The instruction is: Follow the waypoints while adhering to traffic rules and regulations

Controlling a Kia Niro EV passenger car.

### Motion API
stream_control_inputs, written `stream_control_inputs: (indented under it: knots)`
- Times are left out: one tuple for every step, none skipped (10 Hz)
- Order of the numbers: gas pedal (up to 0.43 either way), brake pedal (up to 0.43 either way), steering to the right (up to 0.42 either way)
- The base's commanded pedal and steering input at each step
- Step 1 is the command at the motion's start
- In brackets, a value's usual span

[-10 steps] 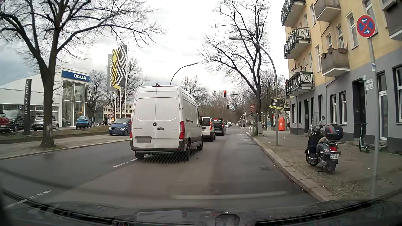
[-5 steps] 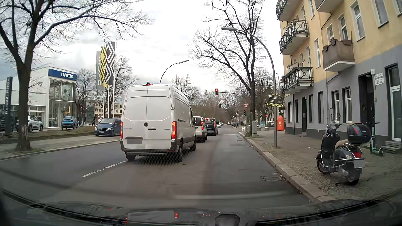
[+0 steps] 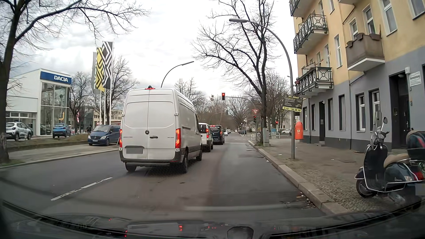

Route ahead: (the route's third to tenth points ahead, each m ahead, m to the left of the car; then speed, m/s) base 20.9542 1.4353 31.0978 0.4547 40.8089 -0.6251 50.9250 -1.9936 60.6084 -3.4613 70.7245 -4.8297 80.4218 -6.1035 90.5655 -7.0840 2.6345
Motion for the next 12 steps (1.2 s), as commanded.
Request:
stream_control_inputs:
  knots:
    - [0.0, 0.165, 0.051]
    - [0.0, 0.165, 0.051]
    - [0.0, 0.165, 0.05]
    - [0.0, 0.165, 0.045]
    - [0.0, 0.165, 0.041]
    - [0.0, 0.165, 0.042]
    - [0.0, 0.165, 0.046]
    - [0.0, 0.165, 0.046]
    - [0.0, 0.159, 0.046]
    - [0.0, 0.152, 0.046]
    - [0.0, 0.14, 0.046]
    - [0.0, 0.134, 0.043]
